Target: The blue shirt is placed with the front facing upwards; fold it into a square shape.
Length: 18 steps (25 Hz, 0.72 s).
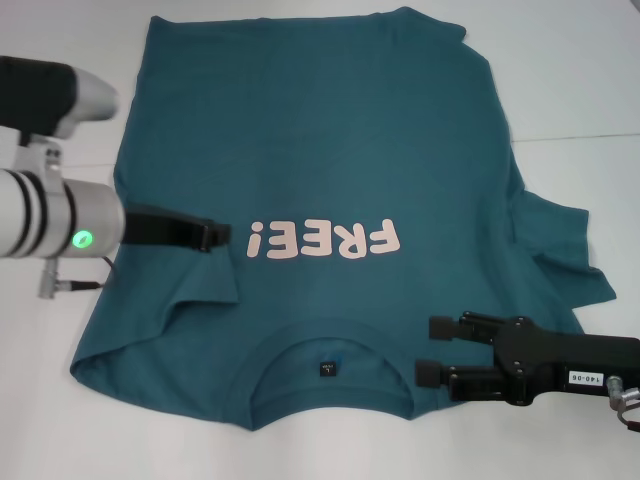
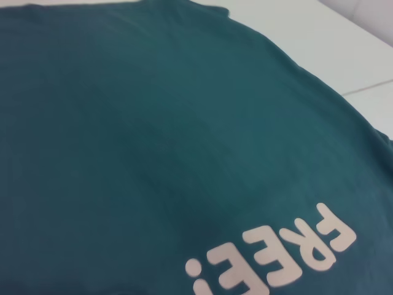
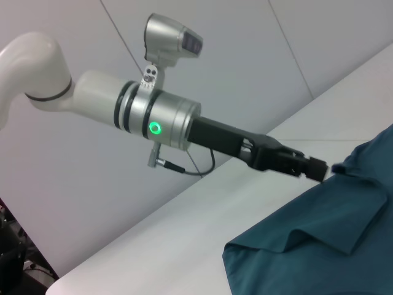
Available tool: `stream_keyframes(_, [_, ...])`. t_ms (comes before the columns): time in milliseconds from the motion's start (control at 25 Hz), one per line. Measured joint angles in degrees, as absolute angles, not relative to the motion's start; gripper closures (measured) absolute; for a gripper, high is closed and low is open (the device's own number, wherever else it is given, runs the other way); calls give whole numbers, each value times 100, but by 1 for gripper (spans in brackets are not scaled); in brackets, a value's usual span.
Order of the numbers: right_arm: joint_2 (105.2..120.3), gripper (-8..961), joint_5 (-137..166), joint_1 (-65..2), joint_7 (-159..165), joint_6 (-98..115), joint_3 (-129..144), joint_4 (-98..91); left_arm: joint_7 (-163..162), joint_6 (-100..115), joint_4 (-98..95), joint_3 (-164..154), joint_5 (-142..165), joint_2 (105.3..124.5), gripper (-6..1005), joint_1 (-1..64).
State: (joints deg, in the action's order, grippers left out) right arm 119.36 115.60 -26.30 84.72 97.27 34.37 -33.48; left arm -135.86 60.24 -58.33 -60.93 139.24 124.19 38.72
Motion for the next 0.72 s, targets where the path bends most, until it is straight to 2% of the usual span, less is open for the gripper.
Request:
stream_keyframes(440, [11925,9,11558,-2637,8512,9664,3411,-3292,-13558,5774,-6206,-6126,13780,12385,625,3412])
stream_keyframes(720, [11821,9,11554,-2649,8899,9644,3396,-3273,-13233,5814,-6181,-5645,13739,12379,308,2984])
